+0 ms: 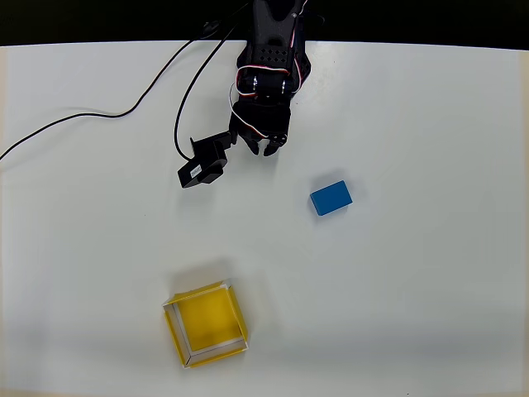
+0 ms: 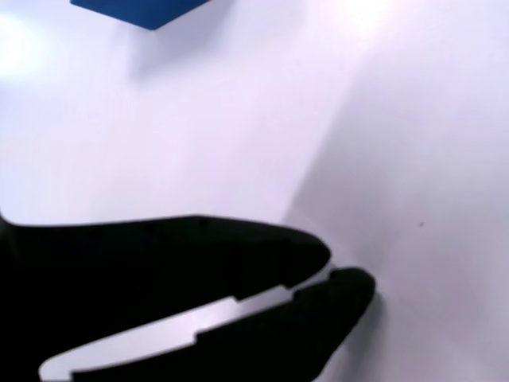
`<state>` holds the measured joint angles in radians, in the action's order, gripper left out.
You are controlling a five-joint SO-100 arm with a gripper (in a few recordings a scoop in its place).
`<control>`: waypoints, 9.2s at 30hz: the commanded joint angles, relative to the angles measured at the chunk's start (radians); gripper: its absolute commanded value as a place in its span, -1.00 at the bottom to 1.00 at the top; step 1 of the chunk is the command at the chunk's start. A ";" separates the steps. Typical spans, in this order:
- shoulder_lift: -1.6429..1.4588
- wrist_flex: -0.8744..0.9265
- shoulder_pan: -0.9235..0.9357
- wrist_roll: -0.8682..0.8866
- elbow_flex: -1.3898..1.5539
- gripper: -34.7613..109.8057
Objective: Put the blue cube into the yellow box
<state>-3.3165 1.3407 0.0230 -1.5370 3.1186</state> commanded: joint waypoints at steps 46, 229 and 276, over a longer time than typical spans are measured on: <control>1.193 -0.066 -0.302 0.913 -1.215 0.17; -0.029 -0.037 -0.055 -0.158 0.026 -0.52; -0.026 0.014 -0.060 -0.034 0.026 -0.52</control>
<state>-3.3180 1.3422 -0.0276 -1.5739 3.1186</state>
